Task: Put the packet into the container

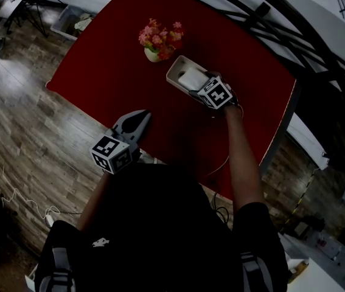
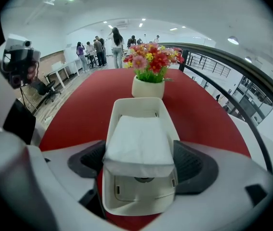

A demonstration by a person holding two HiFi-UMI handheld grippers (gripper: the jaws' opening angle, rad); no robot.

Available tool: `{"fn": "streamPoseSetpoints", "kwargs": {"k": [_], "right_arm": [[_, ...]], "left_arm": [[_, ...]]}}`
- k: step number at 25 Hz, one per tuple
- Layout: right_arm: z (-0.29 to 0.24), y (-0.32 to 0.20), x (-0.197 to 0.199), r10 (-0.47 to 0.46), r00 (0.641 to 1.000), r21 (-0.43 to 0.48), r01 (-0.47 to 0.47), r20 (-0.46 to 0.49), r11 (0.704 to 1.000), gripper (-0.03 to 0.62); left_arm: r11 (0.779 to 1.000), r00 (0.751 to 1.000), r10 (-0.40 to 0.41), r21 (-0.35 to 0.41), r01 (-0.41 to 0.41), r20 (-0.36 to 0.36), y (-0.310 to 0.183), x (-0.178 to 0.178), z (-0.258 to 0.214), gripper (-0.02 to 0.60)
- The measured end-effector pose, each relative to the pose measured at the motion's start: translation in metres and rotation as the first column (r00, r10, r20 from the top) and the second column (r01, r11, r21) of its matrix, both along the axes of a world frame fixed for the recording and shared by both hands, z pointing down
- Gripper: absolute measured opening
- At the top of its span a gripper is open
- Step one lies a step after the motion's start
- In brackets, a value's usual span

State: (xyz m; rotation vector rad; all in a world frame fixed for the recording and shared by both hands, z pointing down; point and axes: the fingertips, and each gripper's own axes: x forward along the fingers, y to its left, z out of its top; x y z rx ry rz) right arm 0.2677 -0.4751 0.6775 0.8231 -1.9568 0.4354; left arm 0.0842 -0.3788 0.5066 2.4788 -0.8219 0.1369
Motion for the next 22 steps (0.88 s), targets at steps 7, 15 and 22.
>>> {"fn": "streamPoseSetpoints", "kwargs": {"k": [7, 15, 22], "right_arm": [[-0.008, 0.001, -0.001, 0.025, 1.0, 0.044, -0.025, -0.001, 0.999, 0.421], [-0.058, 0.008, -0.018, 0.088, 0.984, 0.175, -0.116, 0.156, 0.978, 0.42], [-0.133, 0.04, -0.054, 0.114, 0.922, 0.326, -0.244, 0.37, 0.914, 0.417]], "left_arm": [[1.0, 1.0, 0.005, 0.006, -0.005, -0.007, 0.0, -0.002, -0.003, 0.009], [0.999, 0.999, 0.028, 0.024, -0.028, -0.027, -0.001, 0.003, -0.009, 0.009], [0.996, 0.996, 0.073, 0.046, -0.071, -0.04, 0.001, 0.005, -0.019, 0.009]]}}
